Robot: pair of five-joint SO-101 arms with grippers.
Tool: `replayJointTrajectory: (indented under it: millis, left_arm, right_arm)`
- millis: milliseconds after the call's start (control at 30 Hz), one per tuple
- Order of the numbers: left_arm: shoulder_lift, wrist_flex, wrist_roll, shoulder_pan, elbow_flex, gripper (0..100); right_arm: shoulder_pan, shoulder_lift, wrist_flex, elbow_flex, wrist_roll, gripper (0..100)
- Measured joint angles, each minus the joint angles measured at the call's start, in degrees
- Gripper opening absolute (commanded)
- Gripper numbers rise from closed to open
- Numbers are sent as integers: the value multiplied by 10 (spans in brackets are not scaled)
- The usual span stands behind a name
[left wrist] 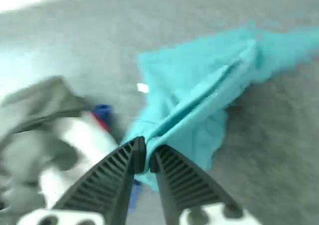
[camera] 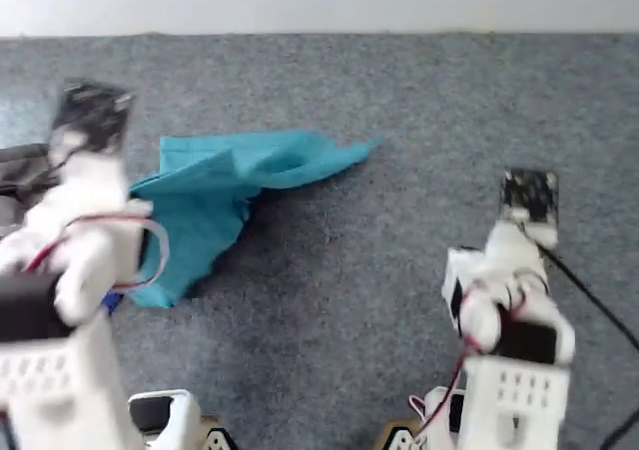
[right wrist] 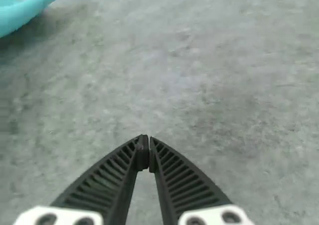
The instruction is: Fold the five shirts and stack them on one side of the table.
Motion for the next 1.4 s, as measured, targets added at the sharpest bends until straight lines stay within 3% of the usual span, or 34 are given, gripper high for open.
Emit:
replayJointTrajectory:
  millis: [233,533,767,1100,1400]
  left_arm:
    - [-105,0,-35,-115,0,13]
    - [-126,-20,-37,-185,160,13]
    - [-126,-87,-37,-231,286,13]
    - [-126,-101,-37,-233,310,13]
    - [-126,-102,-37,-233,310,13]
  right_arm:
    - [-83,186,0,-108,4,15]
    - [-244,347,0,-189,241,28]
    - [-345,519,0,-296,258,274]
    - [-419,795,3,-533,271,265]
    - [-450,973,67,-736,303,263]
